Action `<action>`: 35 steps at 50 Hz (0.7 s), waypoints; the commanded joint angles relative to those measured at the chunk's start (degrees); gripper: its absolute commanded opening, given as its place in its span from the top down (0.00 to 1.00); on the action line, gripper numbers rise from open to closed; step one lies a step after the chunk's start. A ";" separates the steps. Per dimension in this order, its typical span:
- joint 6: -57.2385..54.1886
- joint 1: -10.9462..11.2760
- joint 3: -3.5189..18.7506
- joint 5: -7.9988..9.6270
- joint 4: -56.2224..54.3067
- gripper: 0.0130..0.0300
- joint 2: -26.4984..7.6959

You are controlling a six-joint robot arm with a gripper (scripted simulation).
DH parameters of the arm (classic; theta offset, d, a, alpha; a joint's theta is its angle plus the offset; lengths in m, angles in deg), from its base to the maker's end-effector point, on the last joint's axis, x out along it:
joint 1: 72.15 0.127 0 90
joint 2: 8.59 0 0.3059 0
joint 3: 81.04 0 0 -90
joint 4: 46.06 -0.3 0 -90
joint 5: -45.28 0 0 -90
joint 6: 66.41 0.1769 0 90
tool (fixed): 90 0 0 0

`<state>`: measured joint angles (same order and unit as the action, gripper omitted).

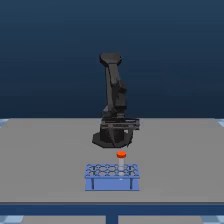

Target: Pick up the centrifuge tube on the rack

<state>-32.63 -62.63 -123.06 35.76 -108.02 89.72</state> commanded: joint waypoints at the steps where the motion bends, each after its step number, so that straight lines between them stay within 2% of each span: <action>1: -2.81 0.12 0.61 0.23 -2.12 0.00 -0.71; 18: -5.36 0.23 1.64 0.34 -4.83 0.00 -2.18; 35: -3.19 0.23 1.49 0.16 -2.70 0.00 -2.47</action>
<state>-36.37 -62.39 -121.51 35.99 -111.16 87.26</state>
